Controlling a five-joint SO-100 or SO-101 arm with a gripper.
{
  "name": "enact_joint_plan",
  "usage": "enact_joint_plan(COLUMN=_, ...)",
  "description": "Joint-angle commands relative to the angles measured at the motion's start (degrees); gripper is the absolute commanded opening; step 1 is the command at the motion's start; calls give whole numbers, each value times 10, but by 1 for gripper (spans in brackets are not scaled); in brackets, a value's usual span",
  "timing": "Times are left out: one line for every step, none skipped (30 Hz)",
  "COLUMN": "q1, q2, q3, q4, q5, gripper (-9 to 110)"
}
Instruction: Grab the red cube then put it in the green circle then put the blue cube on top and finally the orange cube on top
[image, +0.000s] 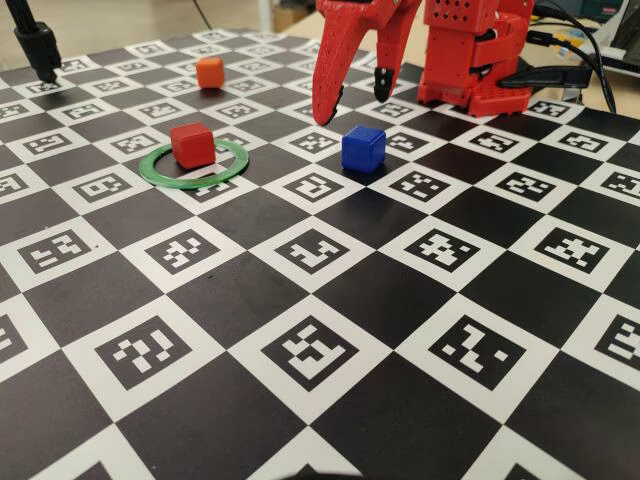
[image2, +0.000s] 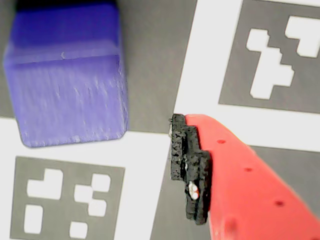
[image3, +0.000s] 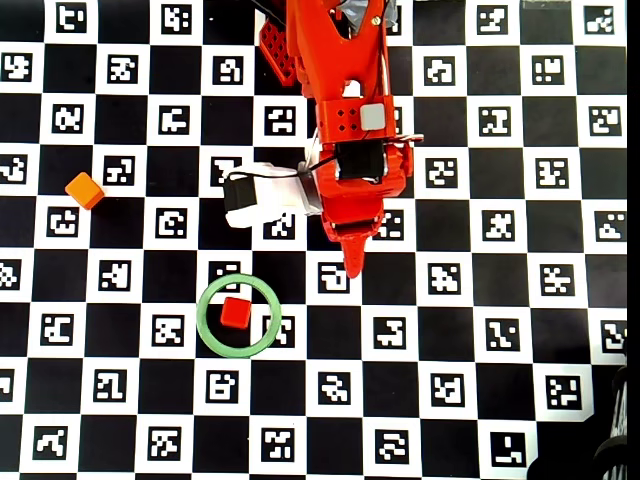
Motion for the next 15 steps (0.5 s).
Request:
enact_joint_plan(q1=2, q2=36, q3=10, q4=-30, q5=-2, gripper=53)
enact_joint_plan(q1=1, q2=34, q3=18, q4=-40, q5=-1, gripper=53)
enact_joint_plan(q1=0, q2=33, q3=25, q4=-51, q5=-1, gripper=53)
enact_joint_plan(q1=-1, q2=28, q3=29, q4=-60, q5=0, gripper=53)
enact_joint_plan(q1=-2, q2=24, q3=33, q4=-69, q5=0, gripper=53)
enact_joint_plan(q1=-3, q2=19, q3=37, q4=-76, q5=0, gripper=53)
enact_joint_plan(q1=-3, q2=14, q3=40, q4=-83, q5=0, gripper=53)
enact_joint_plan(q1=-3, q2=9, q3=41, q4=-91, q5=0, gripper=53)
enact_joint_plan(q1=-2, q2=4, q3=43, q4=-97, q5=-1, gripper=53)
enact_joint_plan(q1=-1, q2=-2, q3=44, q4=-101, q5=-1, gripper=53)
enact_joint_plan(q1=0, q2=-7, q3=44, q4=-105, q5=-1, gripper=53)
enact_joint_plan(q1=0, q2=-12, q3=44, q4=-109, q5=-1, gripper=53)
enact_joint_plan(q1=1, q2=-16, q3=46, q4=-113, q5=-1, gripper=53)
enact_joint_plan(q1=1, q2=-19, q3=48, q4=-118, q5=-1, gripper=53)
enact_joint_plan(q1=0, q2=-20, q3=51, q4=-120, q5=-1, gripper=53)
